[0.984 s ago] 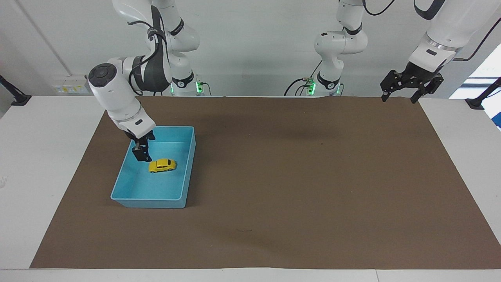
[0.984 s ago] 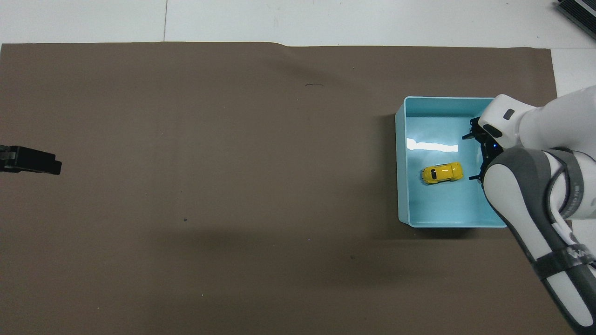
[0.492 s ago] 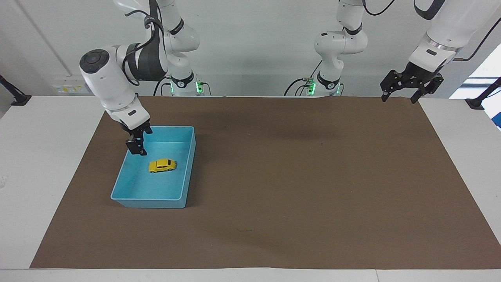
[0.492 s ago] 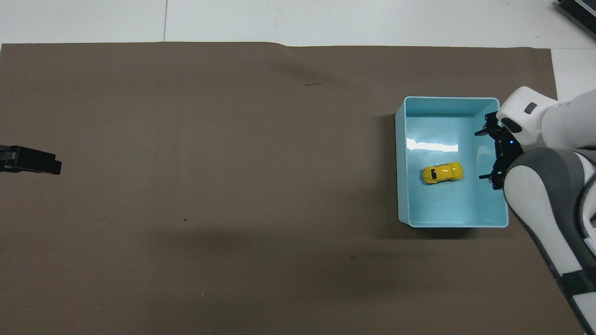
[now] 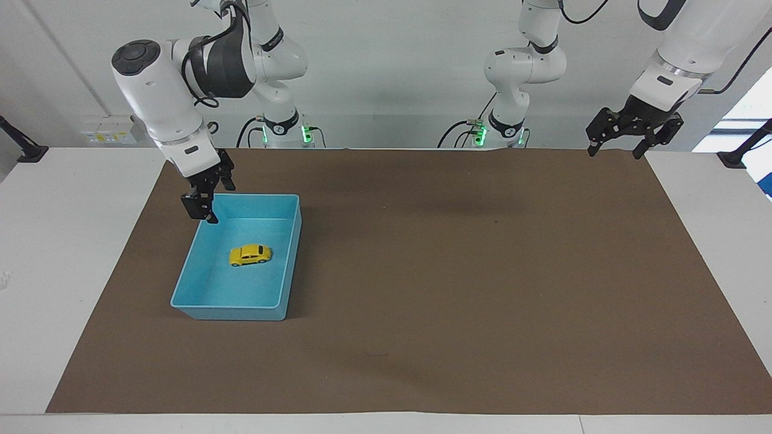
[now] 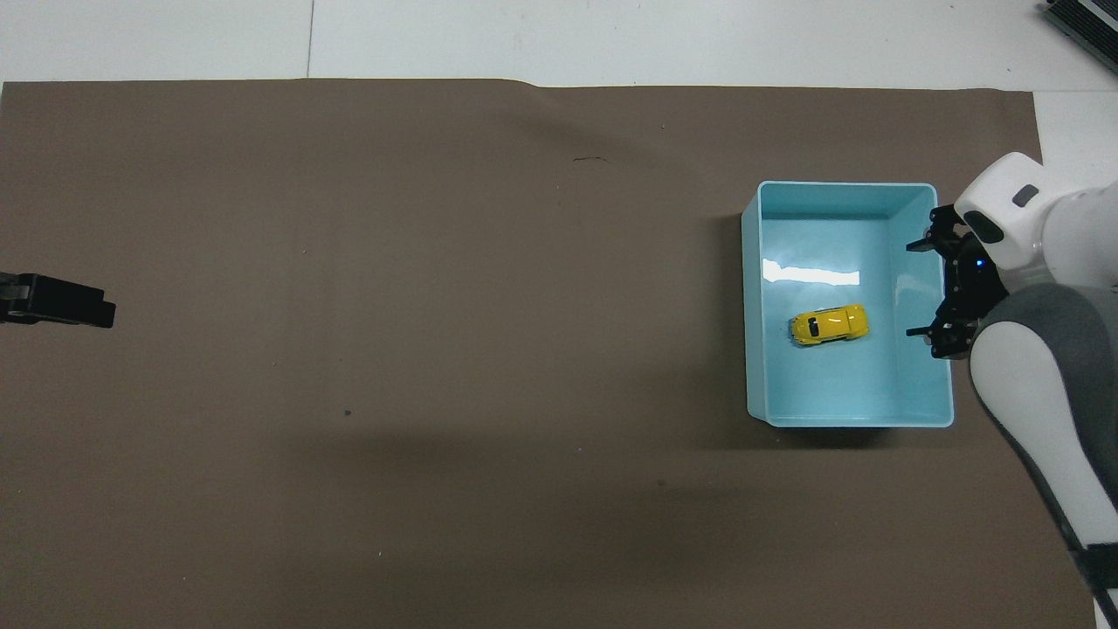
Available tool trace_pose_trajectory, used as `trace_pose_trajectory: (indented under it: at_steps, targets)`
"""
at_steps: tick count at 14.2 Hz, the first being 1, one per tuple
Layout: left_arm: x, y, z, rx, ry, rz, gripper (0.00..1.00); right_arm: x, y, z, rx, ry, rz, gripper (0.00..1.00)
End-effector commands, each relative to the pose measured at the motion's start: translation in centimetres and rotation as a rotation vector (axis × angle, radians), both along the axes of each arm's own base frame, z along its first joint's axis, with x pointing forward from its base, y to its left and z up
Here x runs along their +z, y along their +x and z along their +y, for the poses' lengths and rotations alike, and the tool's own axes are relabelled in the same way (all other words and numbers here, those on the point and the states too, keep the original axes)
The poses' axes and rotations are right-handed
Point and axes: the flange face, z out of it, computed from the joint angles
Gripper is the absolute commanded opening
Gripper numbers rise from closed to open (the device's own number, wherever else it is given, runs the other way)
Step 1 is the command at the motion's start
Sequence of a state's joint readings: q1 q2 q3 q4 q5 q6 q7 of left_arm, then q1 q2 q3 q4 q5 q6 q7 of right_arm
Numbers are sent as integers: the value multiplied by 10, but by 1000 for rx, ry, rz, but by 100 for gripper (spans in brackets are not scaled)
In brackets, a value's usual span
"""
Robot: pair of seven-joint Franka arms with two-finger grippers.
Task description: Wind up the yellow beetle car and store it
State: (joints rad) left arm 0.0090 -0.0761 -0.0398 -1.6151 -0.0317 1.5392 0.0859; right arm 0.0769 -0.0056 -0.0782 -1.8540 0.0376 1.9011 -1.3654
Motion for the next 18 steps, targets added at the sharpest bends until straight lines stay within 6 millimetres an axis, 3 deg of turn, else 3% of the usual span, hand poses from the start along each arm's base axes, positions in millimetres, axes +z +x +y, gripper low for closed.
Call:
trace_pose_trajectory:
  at_steps: [1,6,9,13,18]
  targets:
    - [4,-4,3,-3,-10,-12,100,16,-2,0,-133,31,31,100]
    - [4,-4,3,-3,-10,-12,100,21,-8,-2,-297,33,77,100]
    - [4,-4,3,-3,-10,-12,100,55,-10,-2,-383,36,66,100]
    - [4,-4,3,-3,-10,-12,100,68,-13,-1,-635,39,94,100]
    - [4,-4,3,-3,-10,-12,100,101,-19,9,-954,43,109,100]
